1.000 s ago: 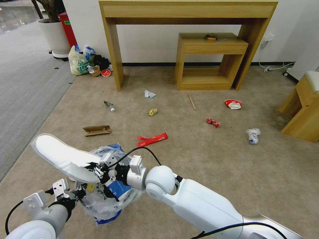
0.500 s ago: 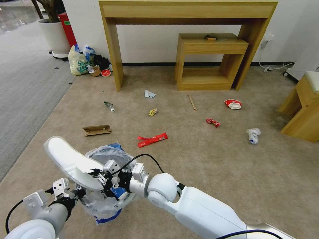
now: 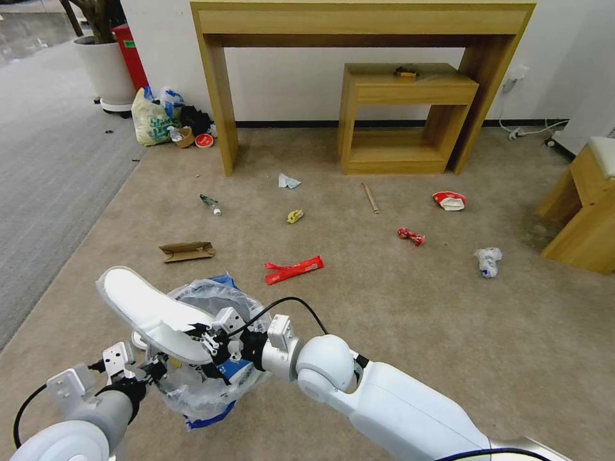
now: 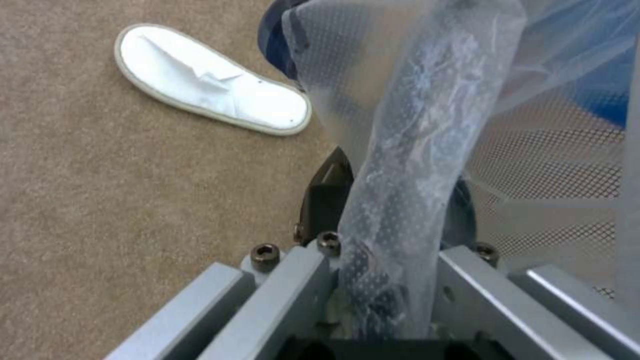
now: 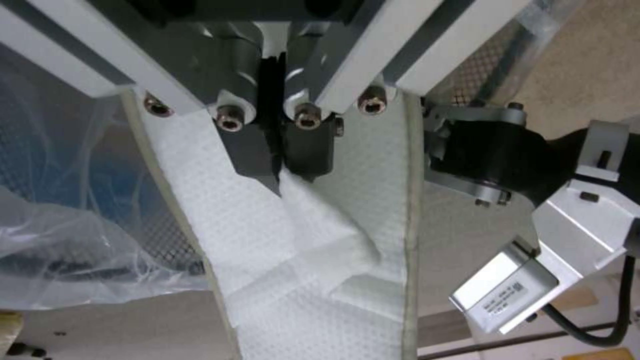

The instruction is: Pick up the trash bin and place the garbage on the floor into it.

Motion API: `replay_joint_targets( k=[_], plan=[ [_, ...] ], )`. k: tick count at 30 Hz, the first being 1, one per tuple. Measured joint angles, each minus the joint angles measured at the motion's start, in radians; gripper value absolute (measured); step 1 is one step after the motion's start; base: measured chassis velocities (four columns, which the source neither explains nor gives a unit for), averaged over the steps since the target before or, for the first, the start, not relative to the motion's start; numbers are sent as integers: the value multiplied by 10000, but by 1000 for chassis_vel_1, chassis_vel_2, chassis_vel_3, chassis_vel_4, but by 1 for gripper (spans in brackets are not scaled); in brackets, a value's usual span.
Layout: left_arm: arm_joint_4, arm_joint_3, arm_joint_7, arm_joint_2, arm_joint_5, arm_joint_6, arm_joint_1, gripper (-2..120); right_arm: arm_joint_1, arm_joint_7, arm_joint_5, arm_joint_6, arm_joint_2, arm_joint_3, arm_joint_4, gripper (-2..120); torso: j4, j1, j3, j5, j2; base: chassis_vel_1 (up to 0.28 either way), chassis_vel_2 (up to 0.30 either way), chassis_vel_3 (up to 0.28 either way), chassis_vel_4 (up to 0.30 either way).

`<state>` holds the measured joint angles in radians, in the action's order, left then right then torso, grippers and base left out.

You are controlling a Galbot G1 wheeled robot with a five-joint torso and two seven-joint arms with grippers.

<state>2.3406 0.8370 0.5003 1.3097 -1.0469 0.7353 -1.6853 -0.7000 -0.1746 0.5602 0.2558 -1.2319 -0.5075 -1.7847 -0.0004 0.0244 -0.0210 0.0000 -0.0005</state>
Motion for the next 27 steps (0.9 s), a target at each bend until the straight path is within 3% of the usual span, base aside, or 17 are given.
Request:
replay_joint_targets(
  k=[4, 8, 10, 12, 23, 25, 27],
  plan=[
    [0, 18, 4, -11, -10, 0, -2, 0, -49, 15, -54, 27, 55, 54, -45, 1, 0, 0, 0, 0, 0, 0, 0, 0, 0],
    [0, 21, 3, -12, -13, 0, -9, 0, -85, 26, -112, 16, 125, 61, -90, 10, 1, 1, 0, 0, 0, 0, 0, 0, 0],
    [9, 21, 4, -6, -16, 0, -15, 0, -118, -41, -211, -84, 239, 62, -138, 22, 0, 0, 0, 0, 0, 0, 0, 0, 0],
    [13, 21, 3, -6, -16, 0, -16, 0, -125, -42, -221, -95, 251, 63, -153, 25, 0, 0, 0, 0, 0, 0, 0, 0, 0],
    [78, 50, -28, -28, 39, 0, -76, 0, -227, 119, -207, -45, 234, 197, -344, 70, 0, 0, 0, -1, 0, 0, 0, 0, 0],
    [78, 58, -31, -30, 49, 0, -82, 0, -236, 140, -190, -21, 238, 221, -367, 72, 0, 0, 0, -1, 0, 0, 0, 0, 0],
    [83, 53, -45, -39, 64, 0, -86, 0, -284, 175, -177, 5, 291, 280, -401, 86, 1, 1, 0, -1, 0, 0, 0, 0, 0]
  ],
)
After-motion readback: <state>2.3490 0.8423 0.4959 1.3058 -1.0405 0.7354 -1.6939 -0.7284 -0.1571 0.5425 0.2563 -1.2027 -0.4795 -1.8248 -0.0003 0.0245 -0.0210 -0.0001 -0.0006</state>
